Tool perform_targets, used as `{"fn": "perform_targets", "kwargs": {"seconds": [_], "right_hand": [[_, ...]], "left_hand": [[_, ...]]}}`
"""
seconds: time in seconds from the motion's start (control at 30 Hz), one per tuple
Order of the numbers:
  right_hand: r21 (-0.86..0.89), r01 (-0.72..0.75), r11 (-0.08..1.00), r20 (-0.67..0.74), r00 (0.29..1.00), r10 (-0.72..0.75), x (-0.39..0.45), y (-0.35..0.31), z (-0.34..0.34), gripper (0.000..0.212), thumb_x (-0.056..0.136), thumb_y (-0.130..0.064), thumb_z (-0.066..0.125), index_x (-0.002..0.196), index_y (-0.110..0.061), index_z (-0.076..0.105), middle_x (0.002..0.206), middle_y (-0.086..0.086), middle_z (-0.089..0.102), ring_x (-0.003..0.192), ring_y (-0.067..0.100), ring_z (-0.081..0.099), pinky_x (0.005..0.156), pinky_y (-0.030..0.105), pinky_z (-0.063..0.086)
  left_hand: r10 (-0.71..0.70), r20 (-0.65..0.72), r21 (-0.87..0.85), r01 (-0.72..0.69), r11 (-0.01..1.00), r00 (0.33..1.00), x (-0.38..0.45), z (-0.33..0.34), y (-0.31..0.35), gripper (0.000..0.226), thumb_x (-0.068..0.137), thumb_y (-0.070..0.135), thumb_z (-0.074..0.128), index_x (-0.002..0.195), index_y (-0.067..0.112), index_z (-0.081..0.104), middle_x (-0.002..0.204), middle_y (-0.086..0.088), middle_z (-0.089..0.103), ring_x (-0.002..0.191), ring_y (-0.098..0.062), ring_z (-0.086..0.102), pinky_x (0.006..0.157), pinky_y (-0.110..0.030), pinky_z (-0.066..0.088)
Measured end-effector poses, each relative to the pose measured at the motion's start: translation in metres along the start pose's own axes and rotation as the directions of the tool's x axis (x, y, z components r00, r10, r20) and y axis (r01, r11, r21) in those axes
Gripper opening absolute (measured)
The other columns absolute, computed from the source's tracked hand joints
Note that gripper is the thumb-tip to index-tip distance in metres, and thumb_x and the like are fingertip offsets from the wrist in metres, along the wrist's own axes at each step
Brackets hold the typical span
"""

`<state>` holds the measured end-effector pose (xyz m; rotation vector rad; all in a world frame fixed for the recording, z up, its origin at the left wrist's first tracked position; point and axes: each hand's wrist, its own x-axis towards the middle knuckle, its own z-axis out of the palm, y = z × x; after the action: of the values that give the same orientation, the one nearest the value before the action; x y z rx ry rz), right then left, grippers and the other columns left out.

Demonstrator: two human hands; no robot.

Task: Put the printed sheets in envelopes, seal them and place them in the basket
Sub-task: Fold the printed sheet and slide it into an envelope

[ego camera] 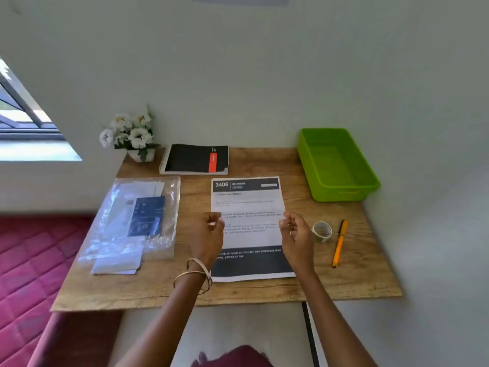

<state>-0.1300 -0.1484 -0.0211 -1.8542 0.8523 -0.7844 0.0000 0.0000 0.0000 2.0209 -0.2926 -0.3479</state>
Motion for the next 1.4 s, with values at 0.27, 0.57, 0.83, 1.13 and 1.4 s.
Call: {"fn": "perform_targets", "kwargs": {"seconds": [0.27,0.57,0.83,1.13,1.4], "right_hand": [[-0.523,-0.197,0.829,-0.101,0.980,0.169,-0.014,0.025,0.006,0.035,0.086,-0.029,0.066,0.113,-0.007,0.061,0.109,0.013,0.059,0.105,0.030,0.051,0.088,0.045,0.046],[-0.254,-0.518,0.817,-0.110,0.854,0.508,0.010,0.015,0.006,0.027,0.072,-0.017,0.080,0.079,-0.025,0.055,0.090,0.002,0.069,0.087,0.026,0.065,0.086,0.052,0.050],[-0.100,-0.322,0.941,-0.031,0.947,0.321,0.008,-0.007,-0.008,0.014,0.085,-0.012,0.068,0.096,-0.014,0.060,0.083,-0.004,0.065,0.078,0.017,0.064,0.066,0.029,0.050],[0.242,-0.538,0.808,0.305,0.832,0.463,0.016,-0.007,-0.048,0.025,0.090,-0.001,0.059,0.109,-0.017,0.061,0.099,0.002,0.072,0.088,0.015,0.069,0.070,0.026,0.055],[0.121,-0.584,0.803,0.508,0.731,0.455,0.002,0.006,-0.059,0.025,0.087,0.001,0.061,0.109,-0.012,0.064,0.099,0.008,0.074,0.095,0.026,0.070,0.082,0.040,0.055]], "left_hand": [[-0.134,-0.079,0.323,0.153,0.934,0.988,-0.010,0.006,-0.023,0.038,0.083,0.022,0.065,0.117,0.011,0.053,0.117,-0.014,0.050,0.107,-0.032,0.051,0.093,-0.041,0.044],[-0.274,-0.082,0.144,0.283,0.948,0.958,0.000,0.007,-0.027,0.034,0.075,0.016,0.076,0.103,0.017,0.057,0.103,-0.002,0.068,0.090,-0.020,0.063,0.085,-0.037,0.052],[-0.332,-0.103,0.015,0.335,0.942,0.938,0.001,0.010,-0.028,0.034,0.070,0.014,0.079,0.090,0.023,0.054,0.090,0.001,0.068,0.081,-0.015,0.064,0.083,-0.038,0.054],[-0.378,0.091,-0.110,0.386,0.916,0.921,0.012,-0.010,-0.016,0.030,0.082,0.046,0.063,0.093,0.018,0.066,0.089,0.001,0.071,0.083,-0.018,0.066,0.081,-0.037,0.052],[-0.340,0.340,-0.210,0.423,0.882,0.877,0.023,-0.020,-0.009,0.058,0.082,-0.001,0.065,0.133,0.014,0.041,0.108,-0.012,0.067,0.090,-0.028,0.067,0.073,-0.043,0.057]]}}
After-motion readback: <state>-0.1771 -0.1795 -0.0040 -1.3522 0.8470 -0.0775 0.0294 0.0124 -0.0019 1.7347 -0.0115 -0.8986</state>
